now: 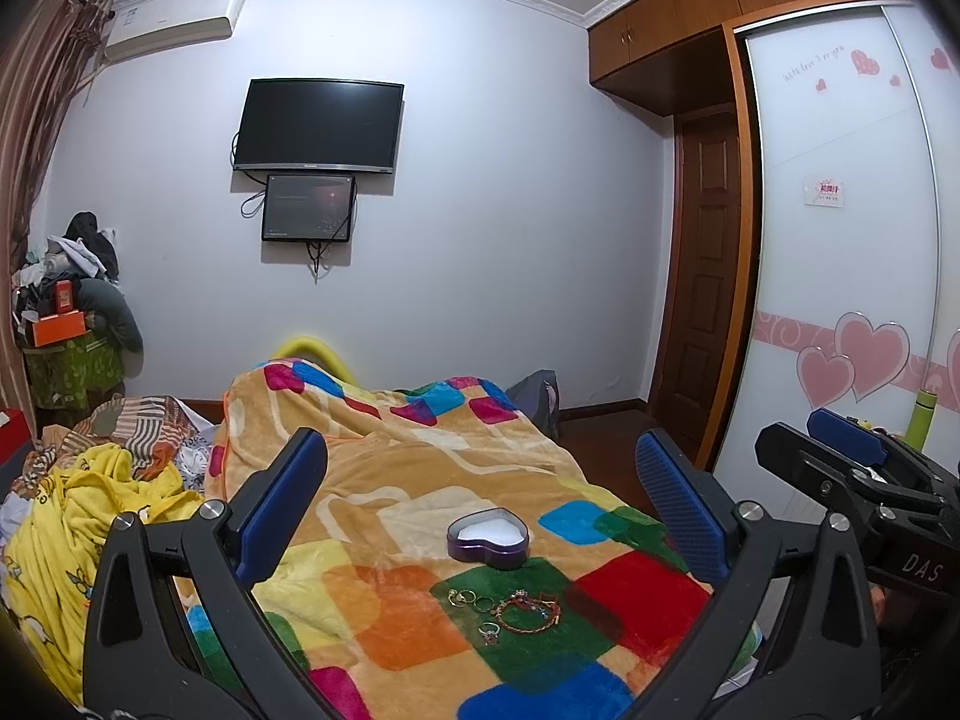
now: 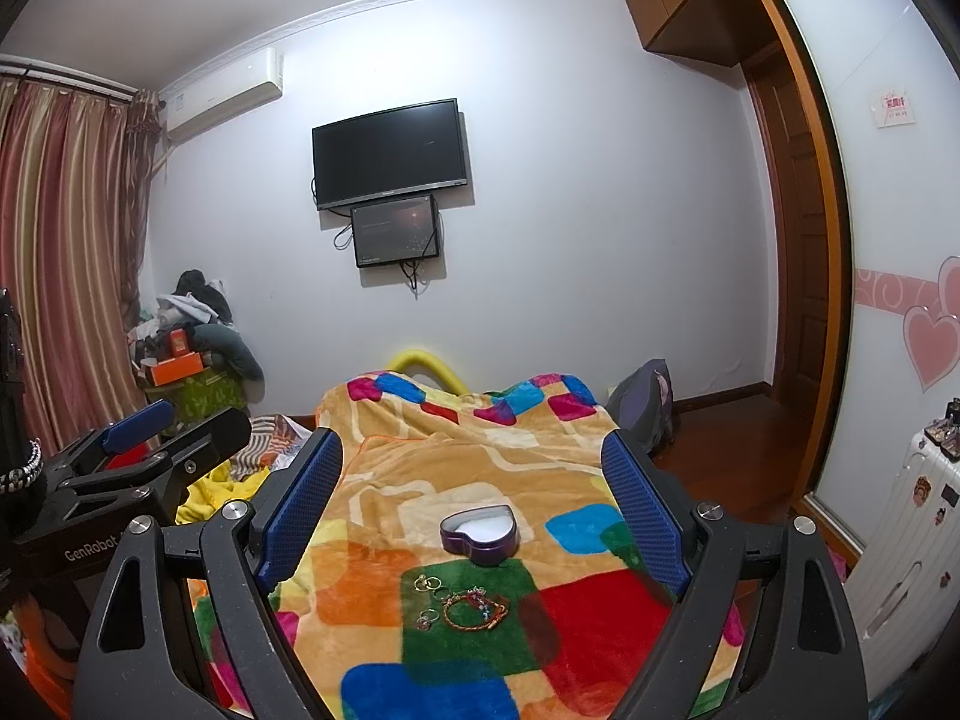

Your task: Organize jewelry

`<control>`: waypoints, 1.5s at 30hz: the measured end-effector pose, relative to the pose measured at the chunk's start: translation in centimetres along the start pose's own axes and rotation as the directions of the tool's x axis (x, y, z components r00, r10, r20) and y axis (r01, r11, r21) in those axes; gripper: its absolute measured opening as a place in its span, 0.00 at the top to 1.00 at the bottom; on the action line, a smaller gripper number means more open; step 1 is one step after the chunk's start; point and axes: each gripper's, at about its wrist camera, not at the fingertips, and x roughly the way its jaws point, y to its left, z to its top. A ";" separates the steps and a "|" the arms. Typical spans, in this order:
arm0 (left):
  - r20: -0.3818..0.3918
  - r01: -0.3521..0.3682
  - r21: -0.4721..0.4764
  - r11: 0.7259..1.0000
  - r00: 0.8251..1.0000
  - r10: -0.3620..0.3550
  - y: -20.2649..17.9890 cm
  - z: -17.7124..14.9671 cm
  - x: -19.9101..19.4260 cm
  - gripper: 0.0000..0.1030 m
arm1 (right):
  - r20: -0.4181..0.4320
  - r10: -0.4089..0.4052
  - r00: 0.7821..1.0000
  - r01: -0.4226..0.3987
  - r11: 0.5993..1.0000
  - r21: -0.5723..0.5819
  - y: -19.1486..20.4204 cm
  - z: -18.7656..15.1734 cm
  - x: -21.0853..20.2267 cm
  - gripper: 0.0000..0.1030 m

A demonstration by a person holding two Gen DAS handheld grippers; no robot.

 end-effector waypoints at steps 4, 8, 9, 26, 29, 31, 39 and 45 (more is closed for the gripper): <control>0.000 0.000 0.002 1.000 1.000 0.000 0.0 0.0 0.0 0.00 | 0.000 0.000 1.000 0.000 1.000 0.001 0.0 0.0 0.0 0.16; -0.001 0.000 0.006 1.000 1.000 0.000 -0.1 -0.1 0.1 0.00 | -0.001 0.000 1.000 0.000 1.000 0.001 0.0 0.1 0.0 0.16; -0.002 0.000 0.007 1.000 1.000 0.000 -0.2 -0.1 0.1 0.00 | 0.000 0.000 1.000 0.000 1.000 0.001 0.0 0.1 0.0 0.16; -0.017 0.005 0.014 1.000 1.000 -0.004 -0.8 -0.2 0.4 0.00 | 0.000 -0.004 1.000 0.004 1.000 0.010 0.0 0.3 -0.4 0.16; -0.017 0.004 0.017 1.000 1.000 -0.004 -0.9 -0.3 0.4 0.00 | 0.001 -0.004 1.000 0.004 1.000 0.011 -0.1 0.3 -0.4 0.16; -0.018 0.004 0.017 1.000 1.000 -0.004 -0.9 -0.3 0.4 0.00 | 0.001 -0.004 1.000 0.004 1.000 0.011 -0.1 0.3 -0.4 0.16; -0.021 0.003 0.019 1.000 1.000 -0.003 -1.0 -0.3 0.4 0.00 | -0.004 -0.004 1.000 0.004 1.000 0.018 -0.3 0.0 -0.2 0.16; -0.033 0.002 0.015 1.000 0.999 -0.002 -1.0 -0.3 1.0 0.00 | -0.011 -0.004 1.000 0.005 1.000 0.021 -0.3 -0.1 0.2 0.16</control>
